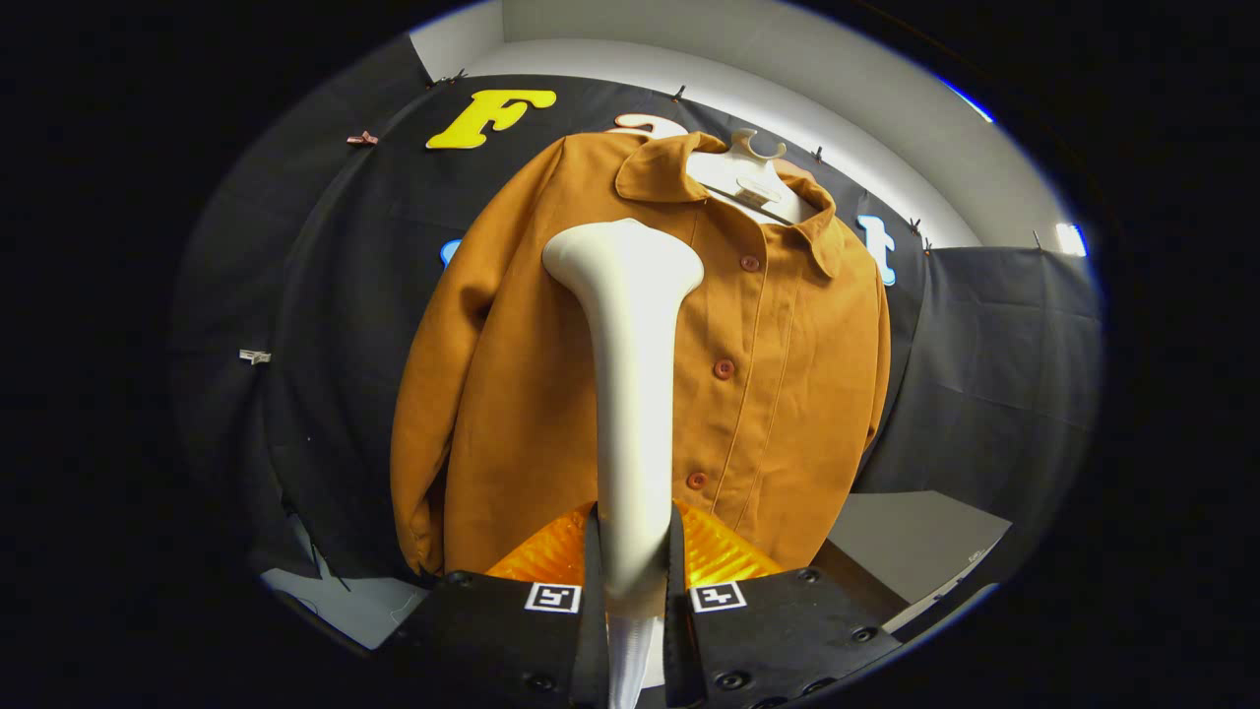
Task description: Iron the clothes twice with a garment steamer, once on the left side and once on the right side.
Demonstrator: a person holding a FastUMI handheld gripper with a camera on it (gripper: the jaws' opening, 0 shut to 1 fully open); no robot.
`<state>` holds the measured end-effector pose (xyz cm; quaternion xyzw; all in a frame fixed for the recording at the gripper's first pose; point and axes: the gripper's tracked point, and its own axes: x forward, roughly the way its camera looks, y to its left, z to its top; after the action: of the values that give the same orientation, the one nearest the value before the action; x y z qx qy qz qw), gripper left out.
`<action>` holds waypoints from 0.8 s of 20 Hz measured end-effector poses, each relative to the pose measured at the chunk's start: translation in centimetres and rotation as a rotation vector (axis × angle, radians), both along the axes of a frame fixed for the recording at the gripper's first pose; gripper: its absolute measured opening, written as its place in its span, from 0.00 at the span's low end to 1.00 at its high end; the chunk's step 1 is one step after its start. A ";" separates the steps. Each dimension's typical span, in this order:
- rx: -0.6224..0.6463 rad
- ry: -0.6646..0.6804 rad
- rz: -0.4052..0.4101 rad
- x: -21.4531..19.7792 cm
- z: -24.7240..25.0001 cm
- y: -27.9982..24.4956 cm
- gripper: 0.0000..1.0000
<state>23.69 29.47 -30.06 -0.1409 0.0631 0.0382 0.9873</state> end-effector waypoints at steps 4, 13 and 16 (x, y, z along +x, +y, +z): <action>-0.009 0.037 -0.007 -0.6 -2.5 -0.8 0.26; -0.008 0.158 -0.015 -2.1 -8.5 -1.9 0.26; 0.001 0.205 -0.019 -2.9 -10.5 -2.2 0.26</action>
<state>20.83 27.23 -40.52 -0.1349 0.1653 0.0431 0.9760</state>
